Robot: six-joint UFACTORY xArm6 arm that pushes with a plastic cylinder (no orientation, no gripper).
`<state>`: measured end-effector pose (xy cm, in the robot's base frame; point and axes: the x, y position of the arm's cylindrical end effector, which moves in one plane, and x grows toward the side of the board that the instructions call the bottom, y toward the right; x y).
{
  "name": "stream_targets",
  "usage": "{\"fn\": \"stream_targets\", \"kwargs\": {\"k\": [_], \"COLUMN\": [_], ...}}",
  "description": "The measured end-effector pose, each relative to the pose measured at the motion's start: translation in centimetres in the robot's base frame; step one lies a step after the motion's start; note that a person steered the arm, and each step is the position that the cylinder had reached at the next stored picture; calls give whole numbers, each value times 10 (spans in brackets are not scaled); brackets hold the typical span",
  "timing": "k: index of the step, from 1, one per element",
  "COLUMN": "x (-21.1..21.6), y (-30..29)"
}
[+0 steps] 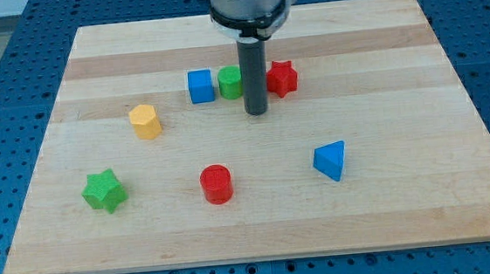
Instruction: Move the blue triangle to the bottom of the yellow heart
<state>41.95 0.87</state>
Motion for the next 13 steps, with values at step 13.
{"fn": "stream_targets", "kwargs": {"k": [13], "x": [62], "y": [-9]}}
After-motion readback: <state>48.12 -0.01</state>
